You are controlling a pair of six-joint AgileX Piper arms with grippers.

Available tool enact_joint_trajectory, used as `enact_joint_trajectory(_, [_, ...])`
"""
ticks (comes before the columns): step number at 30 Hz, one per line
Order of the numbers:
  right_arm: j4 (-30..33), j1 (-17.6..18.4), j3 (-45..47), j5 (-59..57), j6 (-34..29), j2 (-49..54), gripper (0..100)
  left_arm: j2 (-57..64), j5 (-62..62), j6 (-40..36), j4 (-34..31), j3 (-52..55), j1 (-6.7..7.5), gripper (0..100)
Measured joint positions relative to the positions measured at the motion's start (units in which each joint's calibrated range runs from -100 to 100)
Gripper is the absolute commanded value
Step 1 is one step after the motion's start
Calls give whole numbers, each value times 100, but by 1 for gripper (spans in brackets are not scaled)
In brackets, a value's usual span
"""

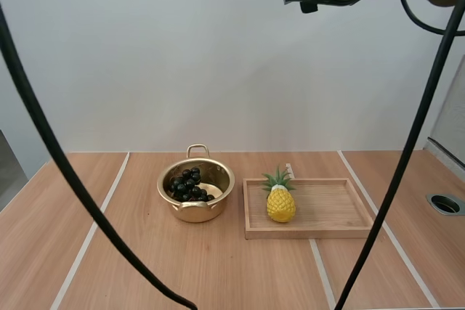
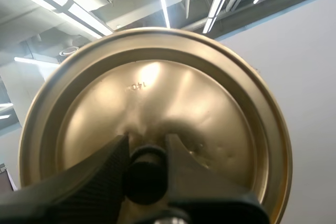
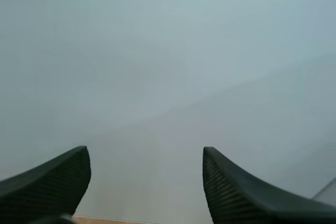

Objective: Open the pot, put the grape inside, and close it

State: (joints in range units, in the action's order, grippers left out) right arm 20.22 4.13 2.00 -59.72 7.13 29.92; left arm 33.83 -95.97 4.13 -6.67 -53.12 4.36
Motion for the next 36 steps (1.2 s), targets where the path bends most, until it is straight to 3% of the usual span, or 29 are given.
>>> enact_joint_trajectory(6, [-254,-234,-326,-20,-60,222,100,-389,-403,-52,-12,0,0,0])
enact_joint_trajectory(17, [-397,-252,-552,-300,-69,755,100,-1423,-403,-274,-35,52,0,0])
enact_joint_trajectory(22, [-258,-252,-552,-780,-69,755,100,-1653,-403,-342,-46,569,0,0])
enact_joint_trajectory(23, [-216,-252,-552,-825,-69,755,88,-1680,-403,-342,-46,744,0,0])
enact_joint_trajectory(26, [-128,-252,-552,-961,-79,755,7,-1737,-403,-362,-46,1213,0,0])
enact_joint_trajectory(27, [-101,-252,-552,-1020,-118,755,0,-1751,-403,-364,-33,1381,0,0])
enact_joint_trajectory(36, [444,-252,-552,-1153,-617,894,0,-2048,-403,-363,196,3004,0,0])
